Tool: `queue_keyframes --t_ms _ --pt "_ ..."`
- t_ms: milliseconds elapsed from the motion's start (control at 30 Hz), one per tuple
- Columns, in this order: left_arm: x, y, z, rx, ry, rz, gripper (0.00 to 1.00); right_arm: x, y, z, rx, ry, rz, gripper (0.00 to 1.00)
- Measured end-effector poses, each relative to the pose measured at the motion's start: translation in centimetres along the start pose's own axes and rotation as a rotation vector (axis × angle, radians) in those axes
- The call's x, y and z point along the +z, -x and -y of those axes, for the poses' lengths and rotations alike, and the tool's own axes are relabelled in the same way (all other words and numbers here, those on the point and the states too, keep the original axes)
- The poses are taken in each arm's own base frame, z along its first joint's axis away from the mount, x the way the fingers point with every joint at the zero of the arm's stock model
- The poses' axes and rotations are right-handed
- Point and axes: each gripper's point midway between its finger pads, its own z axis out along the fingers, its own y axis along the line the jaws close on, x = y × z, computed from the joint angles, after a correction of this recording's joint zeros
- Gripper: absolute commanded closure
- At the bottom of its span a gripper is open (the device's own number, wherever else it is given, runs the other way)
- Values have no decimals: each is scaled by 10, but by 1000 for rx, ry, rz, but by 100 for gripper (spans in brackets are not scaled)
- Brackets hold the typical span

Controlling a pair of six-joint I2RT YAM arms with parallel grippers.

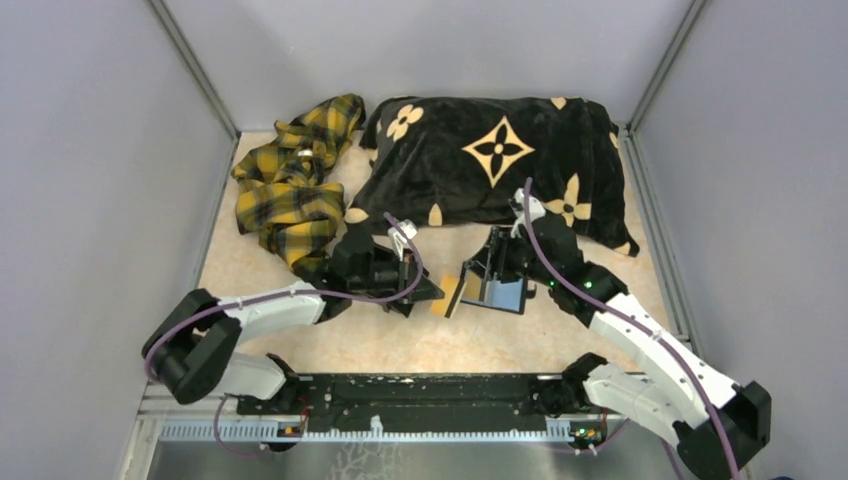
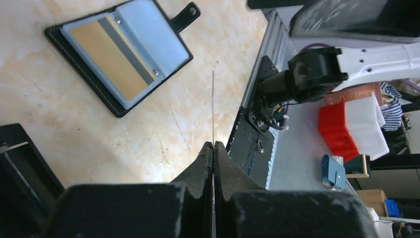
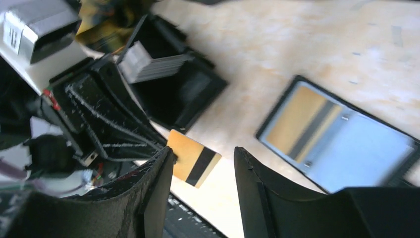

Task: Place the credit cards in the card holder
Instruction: Pick up the credit card from the storage box, then insert the credit card into the card holder.

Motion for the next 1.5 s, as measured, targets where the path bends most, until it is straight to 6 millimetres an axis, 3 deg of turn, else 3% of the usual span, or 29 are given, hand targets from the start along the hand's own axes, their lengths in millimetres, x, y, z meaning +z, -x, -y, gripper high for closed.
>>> queue_keyframes --t_ms 167,367,533,733,933,1500 --pt "30 -17 -16 -56 44 -39 100 -13 -2 42 51 -217 79 59" --pt "68 -22 -32 -102 48 -52 100 -15 -37 93 120 -430 36 87" --pt "92 -13 -41 -123 40 -31 100 -16 -58 115 158 -516 1 100" --pt "116 4 -47 -123 29 -4 100 -16 -63 136 206 -583 -7 100" --pt "129 7 -58 -127 44 0 100 -13 -68 155 254 -627 -17 100" --pt "135 3 -89 -171 187 1 100 2 -75 180 320 -656 -51 100"
